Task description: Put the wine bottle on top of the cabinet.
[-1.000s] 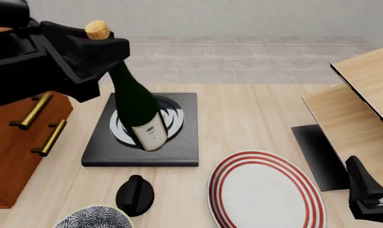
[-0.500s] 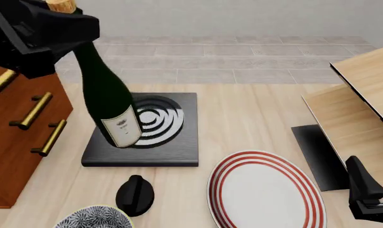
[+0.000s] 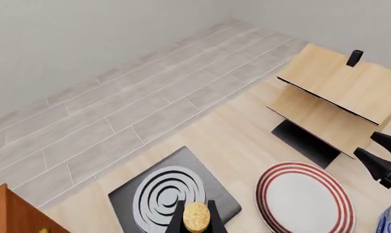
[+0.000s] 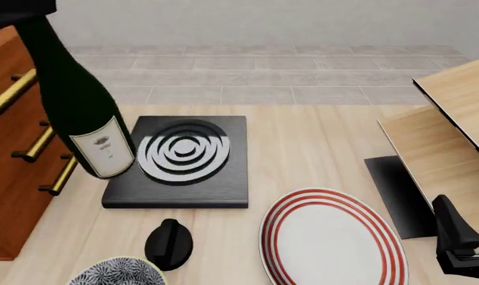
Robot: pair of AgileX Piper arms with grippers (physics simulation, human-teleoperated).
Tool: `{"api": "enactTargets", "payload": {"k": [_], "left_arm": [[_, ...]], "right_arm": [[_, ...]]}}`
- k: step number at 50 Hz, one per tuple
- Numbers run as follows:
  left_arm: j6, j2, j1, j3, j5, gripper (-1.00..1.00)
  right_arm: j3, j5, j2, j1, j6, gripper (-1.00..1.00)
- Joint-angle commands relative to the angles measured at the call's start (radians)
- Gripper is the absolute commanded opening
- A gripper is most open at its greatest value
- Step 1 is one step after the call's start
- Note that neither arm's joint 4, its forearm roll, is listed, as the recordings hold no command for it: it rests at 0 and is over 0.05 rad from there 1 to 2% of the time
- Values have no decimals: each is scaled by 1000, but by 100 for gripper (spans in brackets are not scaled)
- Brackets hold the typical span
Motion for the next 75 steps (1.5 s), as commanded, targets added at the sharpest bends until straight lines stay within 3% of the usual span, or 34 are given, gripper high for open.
{"api": "enactTargets", "payload": {"k": [1,32,37,54,58,65,75], "left_arm": [[28,-1,63,-106,93,-100],[48,85,291,-425,288,-100],[51,89,325,-421,284,-100],[61,129,435,-542,358,-100],[58,166,474,-635,394,-100],[68,184,513,-671,407,-100],[74,165,610,-642,408,-100]], "right_arm": [[0,0,0,0,0,100],[0,0,0,0,0,100],[0,0,0,0,0,100],[0,0,0,0,0,100],[0,0,-1,0,0,100],[0,0,1,0,0,100],[0,0,0,0,0,100]]}}
